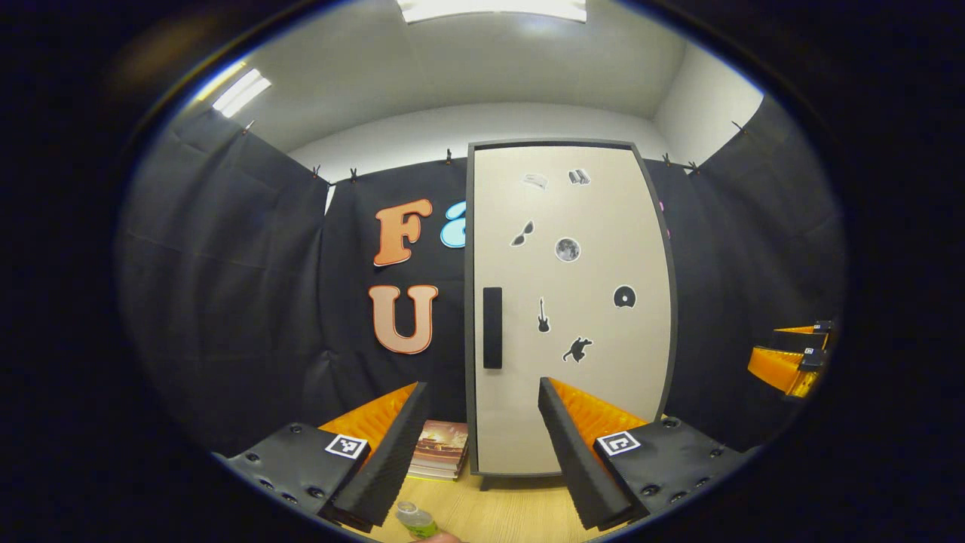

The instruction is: Open the cabinet door with the right hand, grasp the bottle in the cabinet with the left hand and place it on the coaster, then close the cabinet door with the right hand.

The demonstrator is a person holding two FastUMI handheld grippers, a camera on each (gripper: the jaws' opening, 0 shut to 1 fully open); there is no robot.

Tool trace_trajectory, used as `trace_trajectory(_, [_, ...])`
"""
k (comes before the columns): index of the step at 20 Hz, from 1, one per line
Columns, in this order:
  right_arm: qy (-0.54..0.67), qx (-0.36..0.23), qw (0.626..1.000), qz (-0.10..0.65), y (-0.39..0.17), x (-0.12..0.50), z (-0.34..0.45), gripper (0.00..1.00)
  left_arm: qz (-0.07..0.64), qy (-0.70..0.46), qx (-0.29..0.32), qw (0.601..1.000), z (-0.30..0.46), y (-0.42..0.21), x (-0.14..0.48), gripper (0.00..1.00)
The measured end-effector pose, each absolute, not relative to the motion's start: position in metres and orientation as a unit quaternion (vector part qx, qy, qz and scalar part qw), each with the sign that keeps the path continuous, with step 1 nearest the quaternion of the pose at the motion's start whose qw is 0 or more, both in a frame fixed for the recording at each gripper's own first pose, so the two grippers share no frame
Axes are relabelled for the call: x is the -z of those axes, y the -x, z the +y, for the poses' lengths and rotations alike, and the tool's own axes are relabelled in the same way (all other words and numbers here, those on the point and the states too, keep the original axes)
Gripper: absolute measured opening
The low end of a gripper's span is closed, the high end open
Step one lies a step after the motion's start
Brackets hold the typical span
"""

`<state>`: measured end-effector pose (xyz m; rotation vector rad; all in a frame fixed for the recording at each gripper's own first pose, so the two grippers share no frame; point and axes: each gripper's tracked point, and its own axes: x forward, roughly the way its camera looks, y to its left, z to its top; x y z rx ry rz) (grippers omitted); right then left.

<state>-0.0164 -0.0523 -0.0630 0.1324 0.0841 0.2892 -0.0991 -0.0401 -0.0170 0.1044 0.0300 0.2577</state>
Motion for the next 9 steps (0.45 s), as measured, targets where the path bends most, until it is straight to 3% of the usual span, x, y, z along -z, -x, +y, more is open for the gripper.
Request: trace_trajectory(9, [-0.072, -0.143, 0.987, 0.031, 0.014, 0.05, -0.05, 0.87, 0.003, -0.059, -0.133, 0.989, -0.03, 0.094, 0.006, 0.95])
